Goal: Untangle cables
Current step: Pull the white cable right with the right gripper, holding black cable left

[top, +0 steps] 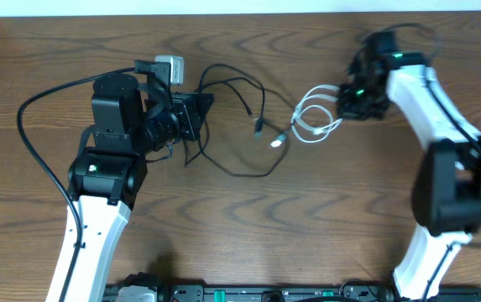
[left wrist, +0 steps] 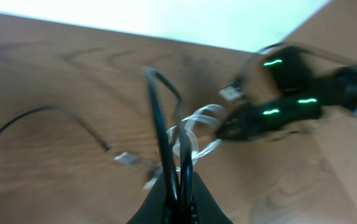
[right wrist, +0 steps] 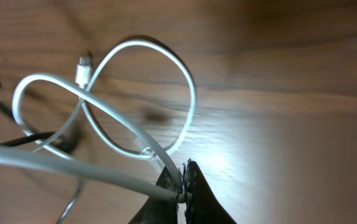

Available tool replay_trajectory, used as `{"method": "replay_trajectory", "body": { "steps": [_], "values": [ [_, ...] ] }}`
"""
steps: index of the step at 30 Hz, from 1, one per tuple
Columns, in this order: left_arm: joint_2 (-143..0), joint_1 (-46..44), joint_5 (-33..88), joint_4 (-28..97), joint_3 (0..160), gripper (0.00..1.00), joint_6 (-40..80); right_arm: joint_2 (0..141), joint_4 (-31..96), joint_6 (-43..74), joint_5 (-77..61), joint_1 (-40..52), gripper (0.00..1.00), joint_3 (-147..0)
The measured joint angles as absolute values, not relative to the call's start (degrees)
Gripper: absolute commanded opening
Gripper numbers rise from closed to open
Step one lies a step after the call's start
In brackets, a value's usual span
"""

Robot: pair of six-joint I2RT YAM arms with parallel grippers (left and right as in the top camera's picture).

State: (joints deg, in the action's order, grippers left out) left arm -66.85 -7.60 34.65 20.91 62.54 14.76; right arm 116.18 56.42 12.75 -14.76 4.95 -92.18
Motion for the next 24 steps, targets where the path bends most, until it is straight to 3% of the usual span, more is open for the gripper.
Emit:
{"method": "replay_trajectory", "body": {
  "steps": [7, 13, 24],
  "values": [
    [-66.85, -6.42, 28.71, 18.26, 62.48, 0.08, 15.46, 103.35, 61.47, 13.91, -4.25, -1.39, 0.01, -92.4],
    [-65.49, -3.11, 27.55, 12.93, 62.48, 0.07, 18.7, 102.74, 64.49, 14.85, -2.31, -5.08, 0.01, -92.64],
    [-64.71, -1.85, 26.26, 18.98, 62.48, 0.07, 19.99, 102.76, 65.63, 15.11, -1.72, -11.55, 0.01, -92.62]
  ]
}}
